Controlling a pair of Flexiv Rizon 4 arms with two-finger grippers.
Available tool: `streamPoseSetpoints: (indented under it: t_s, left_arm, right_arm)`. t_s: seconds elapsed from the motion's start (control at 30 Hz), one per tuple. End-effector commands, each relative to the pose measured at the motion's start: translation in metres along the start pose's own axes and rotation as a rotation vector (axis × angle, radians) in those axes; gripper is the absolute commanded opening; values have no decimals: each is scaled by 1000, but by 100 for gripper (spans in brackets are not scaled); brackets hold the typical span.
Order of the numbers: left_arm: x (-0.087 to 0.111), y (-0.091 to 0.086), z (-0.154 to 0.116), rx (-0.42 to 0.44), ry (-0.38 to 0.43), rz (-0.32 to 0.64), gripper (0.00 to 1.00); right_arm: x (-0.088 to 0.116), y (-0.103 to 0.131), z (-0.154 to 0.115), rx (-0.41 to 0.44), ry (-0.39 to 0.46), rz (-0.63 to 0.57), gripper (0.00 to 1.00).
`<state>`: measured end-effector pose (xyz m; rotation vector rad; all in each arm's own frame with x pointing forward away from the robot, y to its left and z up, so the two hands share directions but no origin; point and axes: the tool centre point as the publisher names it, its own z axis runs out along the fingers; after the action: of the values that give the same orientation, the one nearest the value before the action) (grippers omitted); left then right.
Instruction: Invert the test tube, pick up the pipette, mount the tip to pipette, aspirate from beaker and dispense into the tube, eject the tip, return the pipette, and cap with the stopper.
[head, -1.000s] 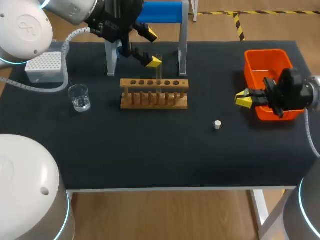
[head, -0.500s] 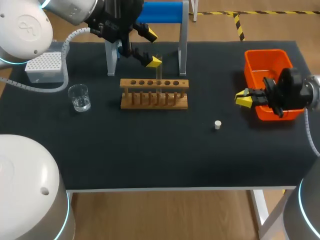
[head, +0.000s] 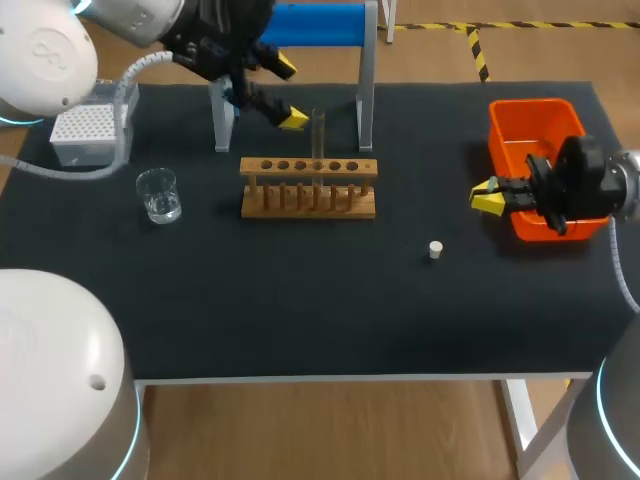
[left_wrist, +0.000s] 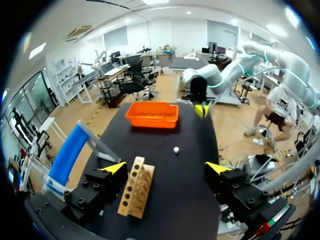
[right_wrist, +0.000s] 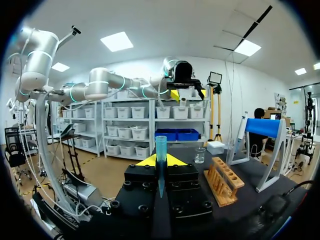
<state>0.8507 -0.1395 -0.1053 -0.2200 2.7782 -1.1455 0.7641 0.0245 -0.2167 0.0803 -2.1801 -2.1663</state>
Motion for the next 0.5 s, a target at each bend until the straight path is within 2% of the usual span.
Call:
streamPoseSetpoints:
  t_s: [0.03, 0.37, 0.5]
  left_arm:
    - [-15, 16, -17, -28, -33, -30, 100]
    - [-52, 57, -38, -109, -118, -104, 100]
    - [-65, 71, -44, -117, -202, -169, 100]
  right_arm:
    - [1, 0, -1, 1, 1, -1, 0]
    - [1, 0, -1, 1, 1, -1, 0]
    - [1, 0, -1, 1, 1, -1, 0]
